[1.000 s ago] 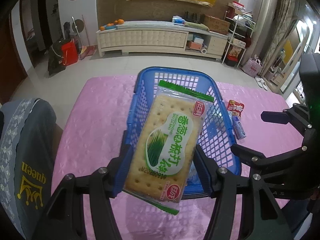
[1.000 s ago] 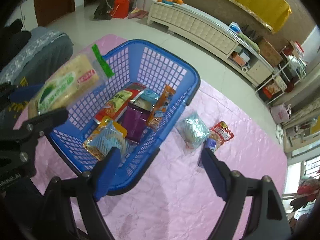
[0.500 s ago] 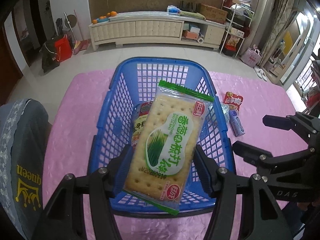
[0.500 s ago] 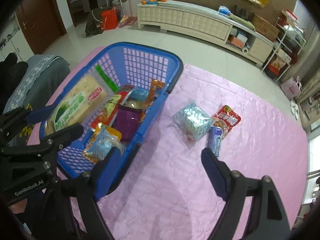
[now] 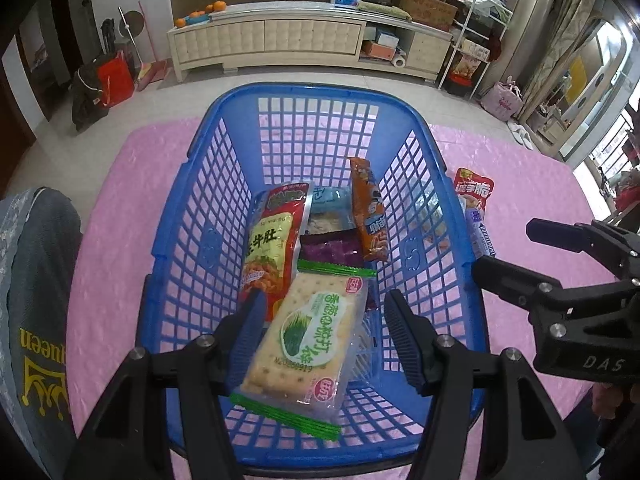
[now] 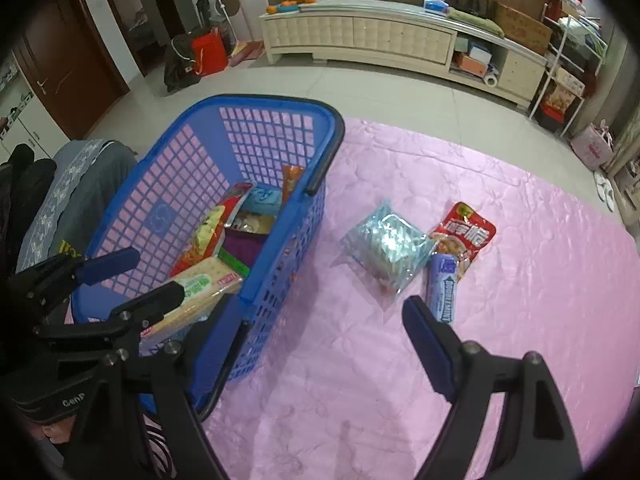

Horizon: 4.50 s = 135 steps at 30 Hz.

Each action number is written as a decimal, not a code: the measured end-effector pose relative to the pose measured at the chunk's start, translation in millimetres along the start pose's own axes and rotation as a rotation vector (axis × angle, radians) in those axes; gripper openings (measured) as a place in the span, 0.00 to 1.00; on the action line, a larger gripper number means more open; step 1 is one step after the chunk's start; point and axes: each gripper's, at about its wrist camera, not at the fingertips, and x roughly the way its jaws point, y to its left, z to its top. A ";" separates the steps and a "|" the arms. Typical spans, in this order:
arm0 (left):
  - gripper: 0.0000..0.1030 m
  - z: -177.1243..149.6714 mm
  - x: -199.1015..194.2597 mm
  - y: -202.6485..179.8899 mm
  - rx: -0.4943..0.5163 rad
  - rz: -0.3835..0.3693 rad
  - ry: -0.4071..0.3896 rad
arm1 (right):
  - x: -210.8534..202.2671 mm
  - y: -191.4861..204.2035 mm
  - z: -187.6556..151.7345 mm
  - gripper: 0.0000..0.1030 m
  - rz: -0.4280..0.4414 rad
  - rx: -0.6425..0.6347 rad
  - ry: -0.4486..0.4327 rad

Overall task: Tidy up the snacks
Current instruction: 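Lower the cracker pack into the basket and open the left tool, then move both tools over the remaining snacks on the pink cloth, then grasp the light-blue mesh pouch with the left tool and lift it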

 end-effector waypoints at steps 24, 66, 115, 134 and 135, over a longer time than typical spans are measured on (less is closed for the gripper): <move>0.78 1.0 -62.7 -65.9 0.088 0.010 -0.103 | -73.9 -50.1 -24.6 0.83 -0.009 0.076 -0.103; 0.78 67.7 123.9 -194.3 0.416 0.209 0.194 | 32.1 -195.9 -32.6 0.83 -0.039 0.174 -0.023; 0.55 93.1 16.3 -143.8 0.276 0.092 -0.112 | 52.8 -171.8 -5.6 0.83 -0.004 0.269 0.003; 0.55 62.4 -12.9 -11.1 0.050 0.120 -0.053 | 91.5 -106.0 6.0 0.77 -0.078 0.164 0.104; 0.55 59.2 -8.5 -8.2 0.052 0.110 -0.026 | 94.6 -105.3 5.4 0.77 -0.080 0.166 0.110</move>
